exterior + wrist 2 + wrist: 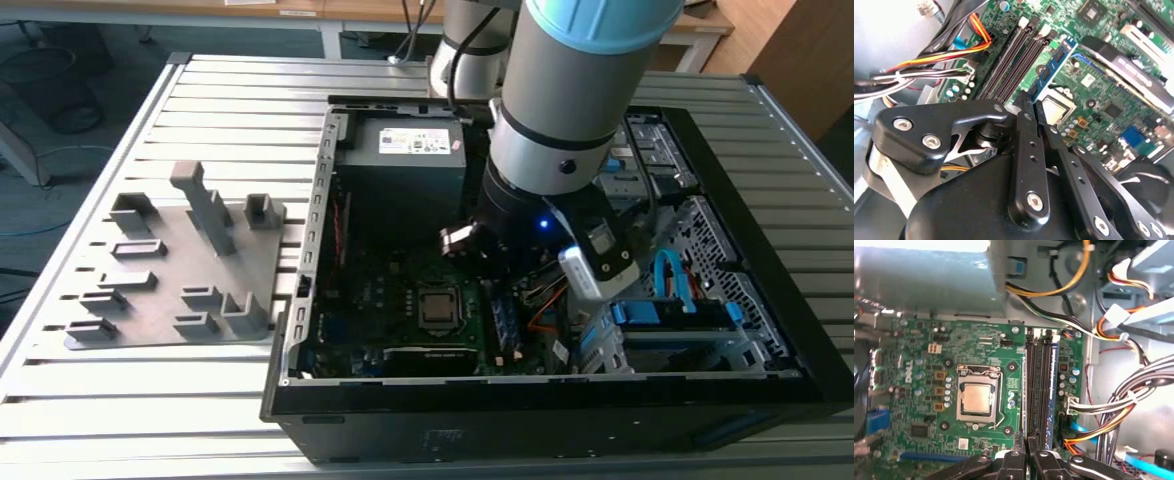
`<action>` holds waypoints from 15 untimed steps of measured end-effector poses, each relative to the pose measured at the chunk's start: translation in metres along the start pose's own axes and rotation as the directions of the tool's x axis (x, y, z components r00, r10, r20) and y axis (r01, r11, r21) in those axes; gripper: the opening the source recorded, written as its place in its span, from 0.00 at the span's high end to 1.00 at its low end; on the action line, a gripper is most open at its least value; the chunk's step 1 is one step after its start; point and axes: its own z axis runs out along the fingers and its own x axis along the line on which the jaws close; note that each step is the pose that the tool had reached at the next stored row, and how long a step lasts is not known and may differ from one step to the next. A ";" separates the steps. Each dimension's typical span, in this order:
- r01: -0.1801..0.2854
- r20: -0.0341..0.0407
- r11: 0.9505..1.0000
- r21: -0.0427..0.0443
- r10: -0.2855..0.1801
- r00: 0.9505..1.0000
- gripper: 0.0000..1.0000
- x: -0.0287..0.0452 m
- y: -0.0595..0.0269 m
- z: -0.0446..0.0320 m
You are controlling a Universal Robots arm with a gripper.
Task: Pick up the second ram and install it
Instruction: 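Insert the second ram into the second slot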
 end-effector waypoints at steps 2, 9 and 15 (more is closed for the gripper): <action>-0.032 0.000 0.999 0.000 0.032 0.999 0.86 0.0000 0.0000 0.0002; -0.118 -0.001 0.993 -0.001 0.118 0.993 0.86 0.0000 0.0000 0.0005; -0.181 -0.001 0.983 -0.002 0.181 0.983 0.86 0.0000 0.0000 0.0006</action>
